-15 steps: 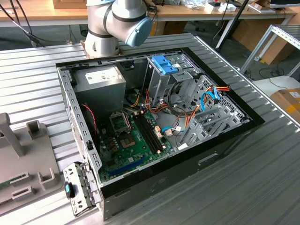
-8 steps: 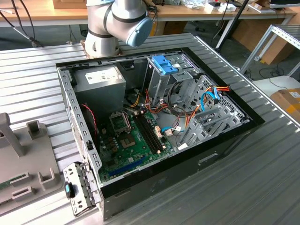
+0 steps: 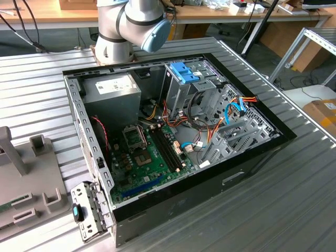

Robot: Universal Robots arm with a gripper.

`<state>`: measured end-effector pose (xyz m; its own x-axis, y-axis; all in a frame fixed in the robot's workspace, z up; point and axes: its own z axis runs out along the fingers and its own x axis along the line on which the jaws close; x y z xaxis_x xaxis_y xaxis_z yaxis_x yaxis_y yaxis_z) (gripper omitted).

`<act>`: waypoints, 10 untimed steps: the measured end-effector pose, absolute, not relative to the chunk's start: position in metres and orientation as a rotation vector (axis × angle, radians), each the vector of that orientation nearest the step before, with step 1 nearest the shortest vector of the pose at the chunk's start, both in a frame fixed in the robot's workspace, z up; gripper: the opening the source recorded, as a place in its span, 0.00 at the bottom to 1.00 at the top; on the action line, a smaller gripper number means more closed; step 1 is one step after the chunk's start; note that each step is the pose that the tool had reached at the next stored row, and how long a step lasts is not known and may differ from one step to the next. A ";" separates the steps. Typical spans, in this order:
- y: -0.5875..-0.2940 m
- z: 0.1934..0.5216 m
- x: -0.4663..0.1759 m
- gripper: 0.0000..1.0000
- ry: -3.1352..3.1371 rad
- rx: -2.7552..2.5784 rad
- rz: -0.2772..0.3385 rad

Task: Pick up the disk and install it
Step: 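Pick up the disk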

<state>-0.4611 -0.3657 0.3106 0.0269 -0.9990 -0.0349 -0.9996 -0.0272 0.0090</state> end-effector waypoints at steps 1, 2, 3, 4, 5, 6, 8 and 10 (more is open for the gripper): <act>-0.366 0.311 -0.461 0.66 2.178 -2.238 0.049; -0.366 0.311 -0.461 0.66 2.178 -2.238 0.049; -0.366 0.311 -0.461 0.66 2.178 -2.238 0.049; -0.366 0.311 -0.461 0.66 2.178 -2.238 0.049; -0.366 0.311 -0.461 0.66 2.178 -2.238 0.049; -0.366 0.311 -0.461 0.66 2.178 -2.238 0.049; -0.365 0.311 -0.461 0.36 2.178 -2.238 0.049; -0.365 0.317 -0.461 0.36 2.178 -2.238 0.048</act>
